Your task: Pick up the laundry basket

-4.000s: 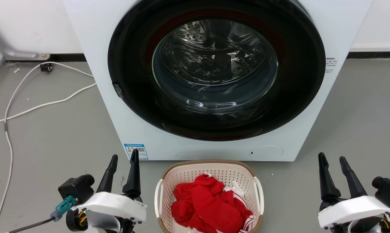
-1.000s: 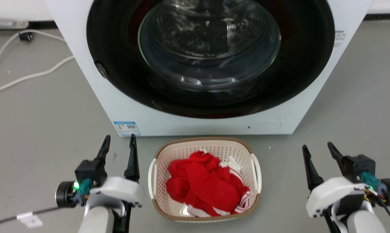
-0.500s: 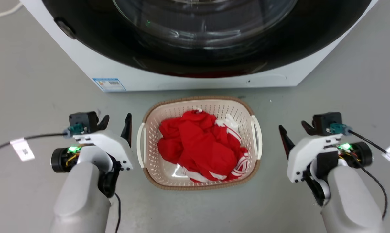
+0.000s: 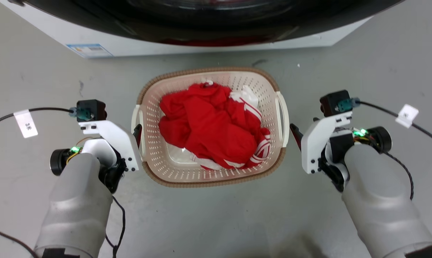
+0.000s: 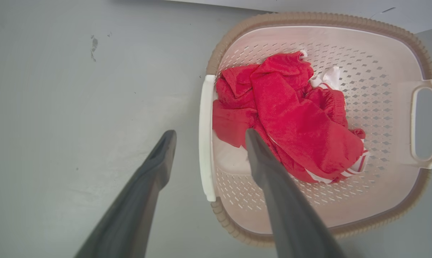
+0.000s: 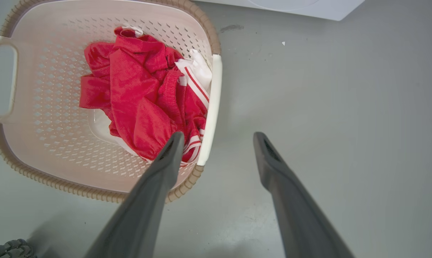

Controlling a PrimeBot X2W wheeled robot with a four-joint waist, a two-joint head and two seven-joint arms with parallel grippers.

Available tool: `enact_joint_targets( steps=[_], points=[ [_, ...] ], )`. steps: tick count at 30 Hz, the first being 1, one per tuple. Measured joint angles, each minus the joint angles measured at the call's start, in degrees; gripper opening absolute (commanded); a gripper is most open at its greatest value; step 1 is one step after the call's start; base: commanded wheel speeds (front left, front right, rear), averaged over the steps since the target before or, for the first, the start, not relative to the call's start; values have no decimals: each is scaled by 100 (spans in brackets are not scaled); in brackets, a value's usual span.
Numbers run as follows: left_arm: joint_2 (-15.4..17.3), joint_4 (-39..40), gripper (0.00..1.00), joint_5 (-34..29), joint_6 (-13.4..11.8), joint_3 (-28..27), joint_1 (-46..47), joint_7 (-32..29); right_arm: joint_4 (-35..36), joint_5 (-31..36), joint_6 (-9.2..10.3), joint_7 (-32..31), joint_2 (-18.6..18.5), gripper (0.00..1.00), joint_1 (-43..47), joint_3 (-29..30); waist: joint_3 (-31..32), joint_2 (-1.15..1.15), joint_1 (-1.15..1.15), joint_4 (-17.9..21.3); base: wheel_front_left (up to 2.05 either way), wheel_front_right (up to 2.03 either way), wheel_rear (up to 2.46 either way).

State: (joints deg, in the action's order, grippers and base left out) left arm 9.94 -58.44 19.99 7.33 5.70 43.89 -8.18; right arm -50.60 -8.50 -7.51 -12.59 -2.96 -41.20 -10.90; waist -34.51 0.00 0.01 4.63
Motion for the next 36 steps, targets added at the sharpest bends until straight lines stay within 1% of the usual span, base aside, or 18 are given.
enact_joint_targets(
  steps=[7,14,22,34,35,36],
  points=[
    [88,-402,100,209,7,271,513,-245,-695,-446,0,45,3,100,-778,-537,-563,0,0,98,0,0,0],
    [270,-689,100,394,7,471,931,-325,-1060,-1027,0,46,2,100,-1303,-1132,-1031,0,0,205,0,0,0],
    [382,-909,100,435,15,712,1298,-271,-1340,-1557,0,37,2,100,-1684,-1652,-1391,0,0,271,0,0,0],
    [354,-1192,100,592,15,905,1565,-163,-1631,-2151,0,79,3,100,-1920,-2205,-1674,0,0,244,0,0,0],
    [355,-1209,100,611,15,910,1586,-156,-1653,-2186,0,102,2,78,-1955,-2232,-1694,0,0,241,0,0,0],
    [346,-1222,49,644,15,925,1612,-177,-1667,-2226,0,107,1,43,-1986,-2262,-1709,0,0,238,0,0,0]
  ],
)
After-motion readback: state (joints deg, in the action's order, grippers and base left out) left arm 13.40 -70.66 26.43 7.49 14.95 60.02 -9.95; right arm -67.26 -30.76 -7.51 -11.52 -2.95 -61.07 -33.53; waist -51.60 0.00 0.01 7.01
